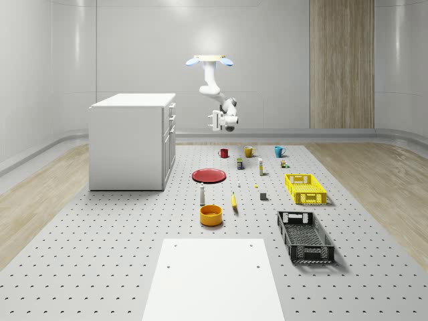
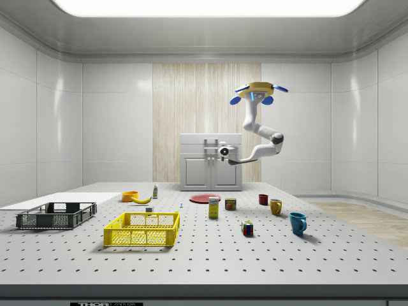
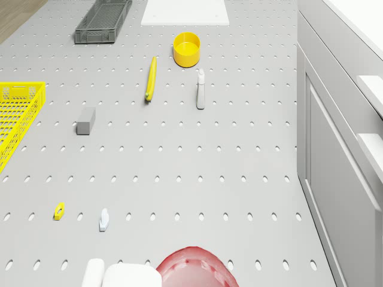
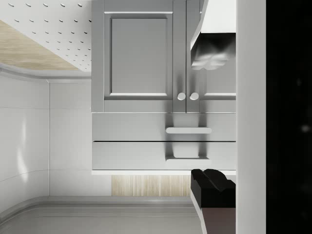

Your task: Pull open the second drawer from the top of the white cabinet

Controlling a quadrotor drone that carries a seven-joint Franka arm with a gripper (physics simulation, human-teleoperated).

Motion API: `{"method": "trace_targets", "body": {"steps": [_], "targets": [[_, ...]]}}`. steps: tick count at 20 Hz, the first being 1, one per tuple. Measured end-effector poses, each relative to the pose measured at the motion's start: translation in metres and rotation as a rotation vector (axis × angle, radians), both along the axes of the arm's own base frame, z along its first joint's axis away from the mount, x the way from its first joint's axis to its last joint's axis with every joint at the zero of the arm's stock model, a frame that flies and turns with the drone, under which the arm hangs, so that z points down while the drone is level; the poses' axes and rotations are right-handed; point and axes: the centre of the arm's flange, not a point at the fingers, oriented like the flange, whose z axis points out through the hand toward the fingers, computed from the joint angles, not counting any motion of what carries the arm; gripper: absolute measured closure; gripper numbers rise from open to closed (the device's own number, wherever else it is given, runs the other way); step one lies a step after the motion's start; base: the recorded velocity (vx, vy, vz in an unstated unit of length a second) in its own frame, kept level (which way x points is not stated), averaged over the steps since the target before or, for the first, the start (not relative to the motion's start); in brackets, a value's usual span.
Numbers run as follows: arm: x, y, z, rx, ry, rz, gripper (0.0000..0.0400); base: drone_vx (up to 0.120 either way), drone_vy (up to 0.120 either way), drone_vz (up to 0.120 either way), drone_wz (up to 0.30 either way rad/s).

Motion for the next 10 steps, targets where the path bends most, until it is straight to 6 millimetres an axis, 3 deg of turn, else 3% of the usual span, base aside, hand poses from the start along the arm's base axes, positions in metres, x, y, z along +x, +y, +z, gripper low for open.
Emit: {"method": "trace_targets", "body": {"steps": [4, 10], "targets": [[0.0, 0.002, 0.0, 0.0, 0.0, 0.0, 0.01, 0.1, 0.0, 0.0, 0.0], [0.0, 0.022, 0.0, 0.0, 0.0, 0.0, 0.01, 0.0, 0.0, 0.0, 0.0]]}}
